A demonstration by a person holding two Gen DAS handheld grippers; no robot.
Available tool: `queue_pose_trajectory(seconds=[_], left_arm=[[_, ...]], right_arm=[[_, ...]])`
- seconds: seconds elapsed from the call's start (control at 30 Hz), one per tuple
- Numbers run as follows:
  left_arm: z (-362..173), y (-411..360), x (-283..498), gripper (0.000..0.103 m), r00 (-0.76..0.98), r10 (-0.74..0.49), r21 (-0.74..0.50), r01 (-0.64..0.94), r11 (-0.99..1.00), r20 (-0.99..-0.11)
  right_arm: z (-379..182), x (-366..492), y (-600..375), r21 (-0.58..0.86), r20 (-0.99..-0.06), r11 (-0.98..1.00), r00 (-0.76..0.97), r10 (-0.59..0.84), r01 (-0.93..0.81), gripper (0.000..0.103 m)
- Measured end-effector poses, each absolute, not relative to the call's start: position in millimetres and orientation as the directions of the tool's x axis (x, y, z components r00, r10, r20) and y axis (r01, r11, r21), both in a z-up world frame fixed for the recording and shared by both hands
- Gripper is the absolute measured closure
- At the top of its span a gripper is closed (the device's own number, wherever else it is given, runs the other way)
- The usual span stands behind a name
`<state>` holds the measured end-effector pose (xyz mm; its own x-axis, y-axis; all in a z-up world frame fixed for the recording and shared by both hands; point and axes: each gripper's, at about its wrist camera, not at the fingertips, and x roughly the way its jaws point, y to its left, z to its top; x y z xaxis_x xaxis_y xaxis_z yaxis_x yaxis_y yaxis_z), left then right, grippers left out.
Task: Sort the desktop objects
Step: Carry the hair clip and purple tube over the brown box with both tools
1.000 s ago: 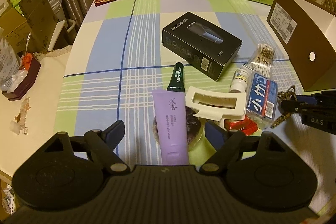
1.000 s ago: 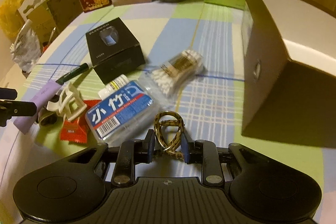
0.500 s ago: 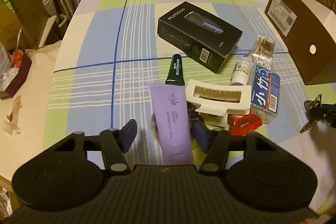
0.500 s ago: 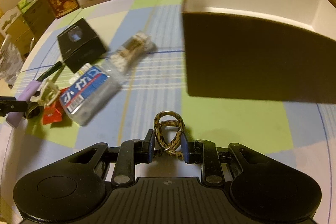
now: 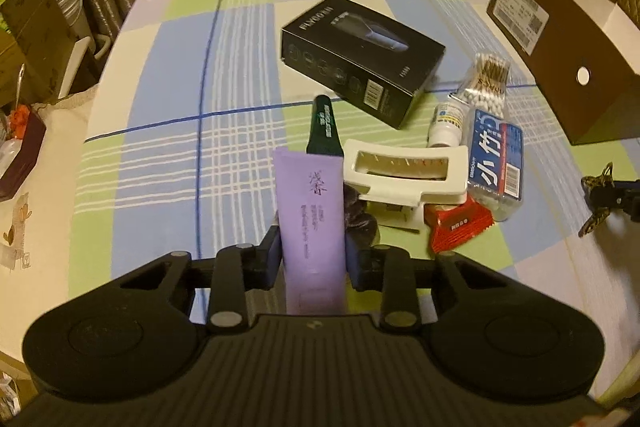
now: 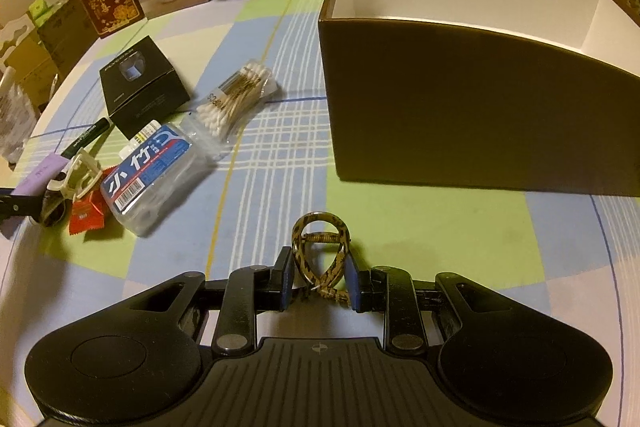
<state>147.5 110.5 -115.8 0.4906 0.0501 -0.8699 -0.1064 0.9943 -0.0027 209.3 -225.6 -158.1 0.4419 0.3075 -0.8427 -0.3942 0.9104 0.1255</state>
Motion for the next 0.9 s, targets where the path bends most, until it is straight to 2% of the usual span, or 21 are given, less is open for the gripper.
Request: queue_pose_trajectory(seconds=[0.5,0.9], left_arm=[[-103.9,113.2,91.1,0.075,0.478,0.017,-0.073,-0.170,0.983,-0.878],[-69.4,67.9,90.9,0.076,0.554,-0.027,-0.093,-0.092,0.991,-0.832]], right_arm=[[-154.0,203.2,-234.3,0.134,-0.843,0.903,0.432,0.321,-0.409,0.080],[-128.7,194.0,-264.0,0.160,-0.815,0.897,0.457,0.355,-0.412,0.080]])
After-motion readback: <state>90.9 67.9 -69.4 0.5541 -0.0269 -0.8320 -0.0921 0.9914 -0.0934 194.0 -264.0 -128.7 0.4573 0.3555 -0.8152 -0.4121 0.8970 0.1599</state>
